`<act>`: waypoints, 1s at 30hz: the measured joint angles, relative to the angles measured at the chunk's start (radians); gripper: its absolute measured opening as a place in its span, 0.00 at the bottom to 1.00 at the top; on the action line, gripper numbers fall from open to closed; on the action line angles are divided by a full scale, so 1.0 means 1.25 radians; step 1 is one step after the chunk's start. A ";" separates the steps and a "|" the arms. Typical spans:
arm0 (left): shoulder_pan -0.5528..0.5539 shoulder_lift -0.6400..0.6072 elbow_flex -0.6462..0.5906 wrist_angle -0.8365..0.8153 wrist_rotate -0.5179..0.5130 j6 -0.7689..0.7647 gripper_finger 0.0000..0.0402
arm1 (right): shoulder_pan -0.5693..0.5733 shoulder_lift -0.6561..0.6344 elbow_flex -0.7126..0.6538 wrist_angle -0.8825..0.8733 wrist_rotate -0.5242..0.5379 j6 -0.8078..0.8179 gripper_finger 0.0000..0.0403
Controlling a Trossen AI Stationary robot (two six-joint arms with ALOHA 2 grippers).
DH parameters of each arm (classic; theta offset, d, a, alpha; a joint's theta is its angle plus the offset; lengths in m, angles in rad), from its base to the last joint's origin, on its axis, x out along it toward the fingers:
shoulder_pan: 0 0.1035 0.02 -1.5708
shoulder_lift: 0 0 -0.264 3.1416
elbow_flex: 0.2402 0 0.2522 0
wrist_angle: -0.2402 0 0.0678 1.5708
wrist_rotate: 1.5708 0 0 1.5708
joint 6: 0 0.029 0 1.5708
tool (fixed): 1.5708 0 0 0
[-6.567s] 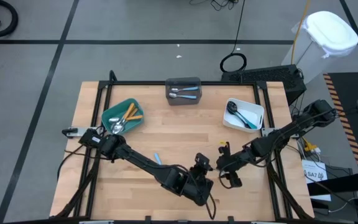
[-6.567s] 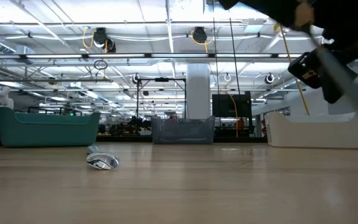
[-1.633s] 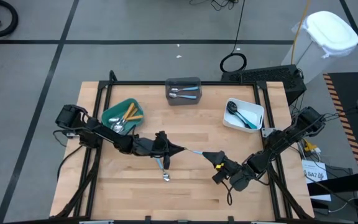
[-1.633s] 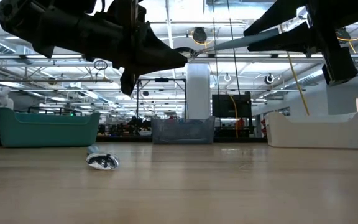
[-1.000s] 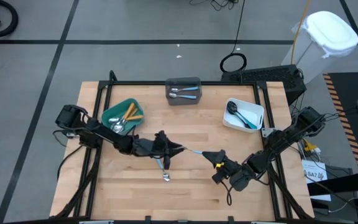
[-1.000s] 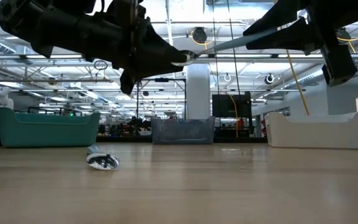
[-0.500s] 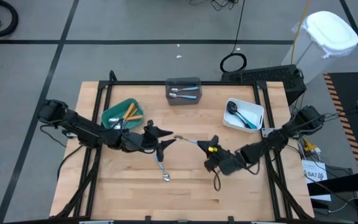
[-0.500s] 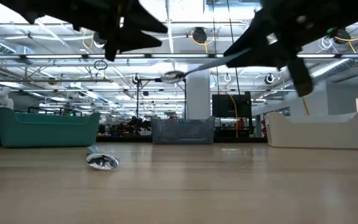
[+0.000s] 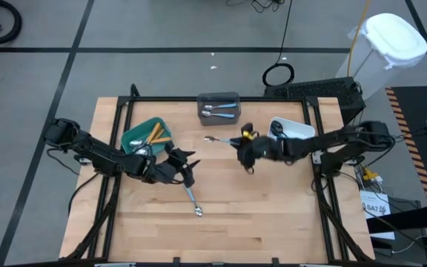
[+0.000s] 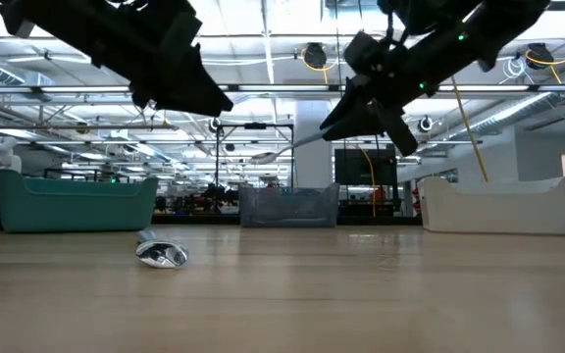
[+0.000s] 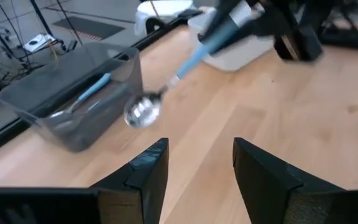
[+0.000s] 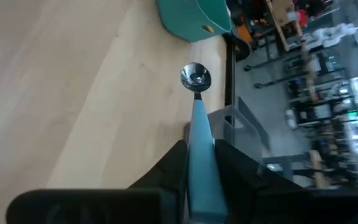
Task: Sort silverware by color (type)
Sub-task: Put the light blue spoon into the black bin
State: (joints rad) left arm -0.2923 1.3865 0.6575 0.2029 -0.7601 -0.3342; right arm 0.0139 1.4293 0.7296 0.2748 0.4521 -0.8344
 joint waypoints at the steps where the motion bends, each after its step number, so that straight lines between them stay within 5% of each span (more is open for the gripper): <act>1: 0.001 0.000 0.000 -0.013 0.000 -0.001 0.44 | -0.027 -0.007 0.000 -0.001 -0.039 0.005 0.14; 11: -0.001 0.000 0.000 -0.099 0.002 -0.064 0.44 | -0.276 -0.019 0.000 0.065 -0.354 0.024 0.15; 19: 0.010 0.000 0.000 -0.099 0.007 -0.063 0.44 | -0.462 -0.019 0.000 0.133 -0.587 0.157 0.15; 30: 0.062 0.001 0.000 -0.050 0.008 -0.048 0.44 | -0.575 -0.006 0.033 0.223 -0.751 0.313 0.15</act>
State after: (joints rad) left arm -0.2148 1.3876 0.6575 0.1407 -0.7506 -0.3943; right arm -0.7048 1.4220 0.7712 0.5532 -0.4871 -0.4436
